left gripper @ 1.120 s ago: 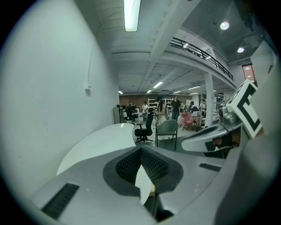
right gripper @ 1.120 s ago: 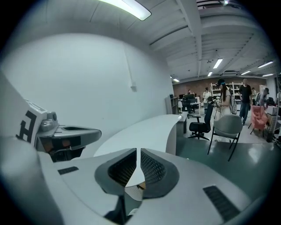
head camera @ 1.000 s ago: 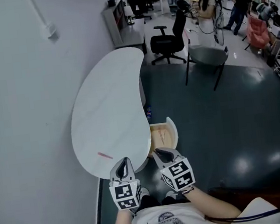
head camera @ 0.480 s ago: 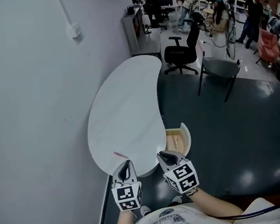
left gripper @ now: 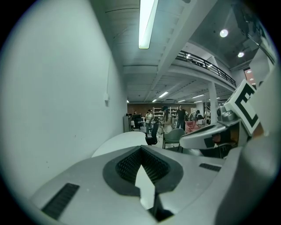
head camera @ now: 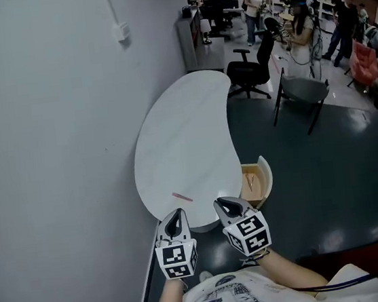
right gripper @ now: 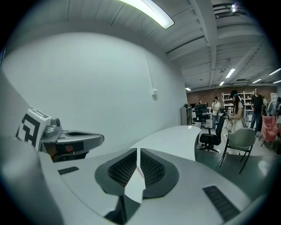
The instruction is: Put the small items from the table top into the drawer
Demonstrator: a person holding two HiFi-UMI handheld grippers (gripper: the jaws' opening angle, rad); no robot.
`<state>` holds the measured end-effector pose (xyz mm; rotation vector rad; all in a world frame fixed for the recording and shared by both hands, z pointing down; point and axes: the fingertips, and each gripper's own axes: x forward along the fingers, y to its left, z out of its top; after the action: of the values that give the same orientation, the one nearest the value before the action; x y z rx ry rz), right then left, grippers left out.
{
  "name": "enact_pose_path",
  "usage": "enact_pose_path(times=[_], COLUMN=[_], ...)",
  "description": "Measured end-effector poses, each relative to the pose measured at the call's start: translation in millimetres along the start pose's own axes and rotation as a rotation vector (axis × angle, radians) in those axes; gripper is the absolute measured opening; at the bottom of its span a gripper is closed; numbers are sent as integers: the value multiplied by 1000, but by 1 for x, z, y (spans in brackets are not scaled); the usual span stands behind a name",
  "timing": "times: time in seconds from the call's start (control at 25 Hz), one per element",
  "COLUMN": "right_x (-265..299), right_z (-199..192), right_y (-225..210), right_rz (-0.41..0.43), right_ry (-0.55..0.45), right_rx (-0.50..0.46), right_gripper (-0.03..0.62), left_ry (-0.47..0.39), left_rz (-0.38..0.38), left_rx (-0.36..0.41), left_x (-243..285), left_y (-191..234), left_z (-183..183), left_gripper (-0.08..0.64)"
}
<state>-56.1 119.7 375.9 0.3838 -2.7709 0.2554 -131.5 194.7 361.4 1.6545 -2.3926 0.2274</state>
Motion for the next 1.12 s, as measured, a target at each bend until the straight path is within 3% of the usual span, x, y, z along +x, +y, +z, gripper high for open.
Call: enact_pose_path(times=[0.4,1.12], right_x=[11,31], right_z=[-3,-10], right_y=[54,70], right_rz=[-29,-61], right_ry=[14,31], right_rx=[-13,-12], right_gripper=[40,40], left_ry=[-9,6], left_rz=[-40,-57], left_rx=[-29,-48], left_x=[-27,-27], left_y=[41,70], left_z=[-8,-24], left_gripper=[23,23])
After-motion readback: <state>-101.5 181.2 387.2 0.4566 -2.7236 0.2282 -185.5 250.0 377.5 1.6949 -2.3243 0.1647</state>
